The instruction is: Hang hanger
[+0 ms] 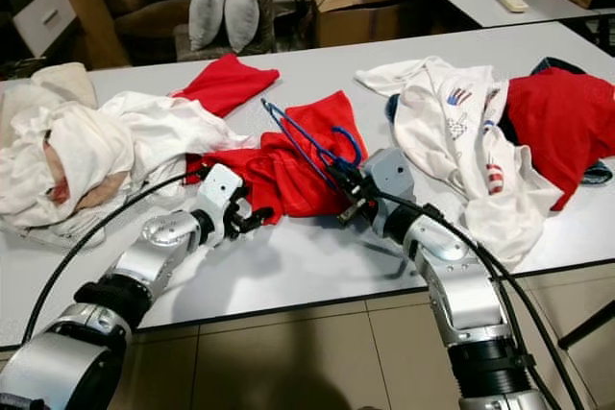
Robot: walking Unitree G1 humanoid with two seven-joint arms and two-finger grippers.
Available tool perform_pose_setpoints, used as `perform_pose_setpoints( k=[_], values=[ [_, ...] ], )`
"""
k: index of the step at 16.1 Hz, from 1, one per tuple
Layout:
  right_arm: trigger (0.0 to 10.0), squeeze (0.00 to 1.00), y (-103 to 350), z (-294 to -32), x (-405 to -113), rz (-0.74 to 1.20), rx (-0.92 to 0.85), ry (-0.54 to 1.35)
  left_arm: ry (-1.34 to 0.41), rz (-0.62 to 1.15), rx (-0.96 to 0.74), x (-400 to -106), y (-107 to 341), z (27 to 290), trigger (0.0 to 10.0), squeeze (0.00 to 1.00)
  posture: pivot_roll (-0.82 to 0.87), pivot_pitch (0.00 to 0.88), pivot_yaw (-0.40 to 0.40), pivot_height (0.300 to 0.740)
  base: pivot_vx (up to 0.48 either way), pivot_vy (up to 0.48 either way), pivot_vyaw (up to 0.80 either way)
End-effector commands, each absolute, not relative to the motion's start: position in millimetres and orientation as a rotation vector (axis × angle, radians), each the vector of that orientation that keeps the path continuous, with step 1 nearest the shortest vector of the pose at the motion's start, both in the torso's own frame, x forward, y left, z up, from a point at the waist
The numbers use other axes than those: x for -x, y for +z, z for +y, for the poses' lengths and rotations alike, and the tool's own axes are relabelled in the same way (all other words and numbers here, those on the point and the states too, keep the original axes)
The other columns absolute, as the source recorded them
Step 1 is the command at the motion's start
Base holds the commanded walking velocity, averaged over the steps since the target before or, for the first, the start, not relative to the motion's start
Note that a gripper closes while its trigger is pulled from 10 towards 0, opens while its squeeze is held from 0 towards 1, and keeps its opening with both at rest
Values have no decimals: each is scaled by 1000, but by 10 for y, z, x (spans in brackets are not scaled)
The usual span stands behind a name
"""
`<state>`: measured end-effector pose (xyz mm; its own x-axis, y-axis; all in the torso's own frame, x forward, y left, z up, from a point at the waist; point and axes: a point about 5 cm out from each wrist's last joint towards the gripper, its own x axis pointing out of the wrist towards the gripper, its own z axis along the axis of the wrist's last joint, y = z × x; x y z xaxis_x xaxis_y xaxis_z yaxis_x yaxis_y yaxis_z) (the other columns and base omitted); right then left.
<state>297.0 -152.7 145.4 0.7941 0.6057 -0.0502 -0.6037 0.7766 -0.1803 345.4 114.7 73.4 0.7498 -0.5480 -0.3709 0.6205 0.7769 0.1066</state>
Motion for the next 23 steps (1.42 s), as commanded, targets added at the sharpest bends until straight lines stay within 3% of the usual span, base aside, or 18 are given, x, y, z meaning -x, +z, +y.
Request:
perform_pose_setpoints(
  k=[1, 3, 4, 23],
  values=[
    [10000, 0, 1426, -1495, -2949, 5, 178, 667, -640, 358, -207, -3438, 685, 1145, 10000, 0, -221, 0, 151, 740, 0, 0, 0],
    [10000, 0, 1425, -1492, -2950, 5, 179, 670, -645, 366, -171, -3427, 663, 1119, 10000, 0, -223, 0, 148, 740, 0, 0, 0],
    [10000, 0, 1424, -1488, -2950, 6, 181, 672, -648, 377, -145, -3416, 642, 1102, 78, 0, -225, 0, 148, 740, 0, 0, 0],
    [10000, 0, 1431, -1499, -2971, 5, 185, 655, -671, 354, -24, -3451, 706, 1111, 0, 0, -219, 0, 155, 740, 0, 0, 0]
  ],
)
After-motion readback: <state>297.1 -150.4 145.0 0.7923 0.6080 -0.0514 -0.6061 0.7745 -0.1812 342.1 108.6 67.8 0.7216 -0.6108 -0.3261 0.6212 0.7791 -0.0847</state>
